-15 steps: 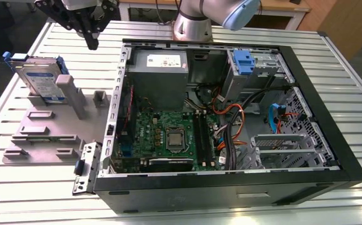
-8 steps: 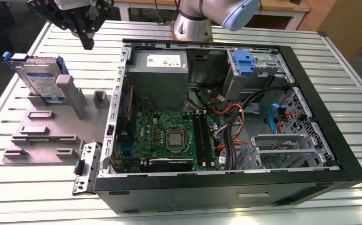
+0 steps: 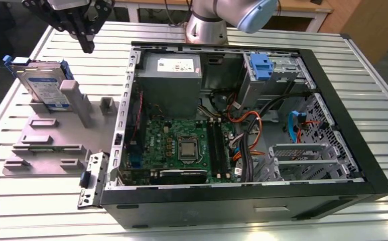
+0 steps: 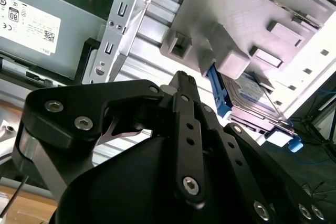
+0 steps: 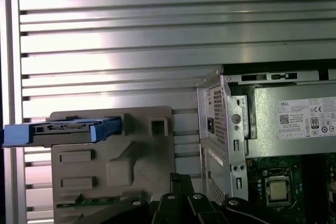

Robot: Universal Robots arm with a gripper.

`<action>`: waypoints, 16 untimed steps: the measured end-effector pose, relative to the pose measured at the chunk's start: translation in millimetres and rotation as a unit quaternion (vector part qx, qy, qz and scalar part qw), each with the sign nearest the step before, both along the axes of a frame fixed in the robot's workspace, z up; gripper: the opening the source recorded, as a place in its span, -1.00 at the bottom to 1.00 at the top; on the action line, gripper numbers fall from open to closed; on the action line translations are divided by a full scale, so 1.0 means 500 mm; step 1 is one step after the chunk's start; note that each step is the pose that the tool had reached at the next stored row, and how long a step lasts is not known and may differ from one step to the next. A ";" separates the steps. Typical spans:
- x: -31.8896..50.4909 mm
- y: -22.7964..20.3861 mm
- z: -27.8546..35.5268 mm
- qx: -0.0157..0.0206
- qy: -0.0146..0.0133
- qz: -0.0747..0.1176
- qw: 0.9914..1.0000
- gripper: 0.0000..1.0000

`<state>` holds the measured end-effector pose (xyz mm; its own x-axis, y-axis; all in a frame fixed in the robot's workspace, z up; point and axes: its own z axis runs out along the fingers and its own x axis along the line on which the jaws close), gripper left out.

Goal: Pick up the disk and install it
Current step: 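Reach for the disk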

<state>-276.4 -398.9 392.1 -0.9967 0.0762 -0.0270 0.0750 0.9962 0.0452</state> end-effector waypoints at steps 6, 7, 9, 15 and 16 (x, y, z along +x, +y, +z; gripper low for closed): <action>-0.012 0.0000 0.000 0.000 0.000 0.000 1.000 -0.79; -0.015 0.0000 0.000 0.000 0.000 0.000 1.000 -0.79; -0.020 0.0000 0.000 0.000 0.000 0.000 1.000 -0.79; -0.037 0.0000 -0.001 0.000 0.000 0.000 1.000 -0.79; -0.040 0.0000 -0.001 0.000 0.000 0.000 1.000 -0.79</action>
<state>-296.4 -398.9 391.8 -0.9967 0.0763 -0.0271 0.0750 0.9962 0.0453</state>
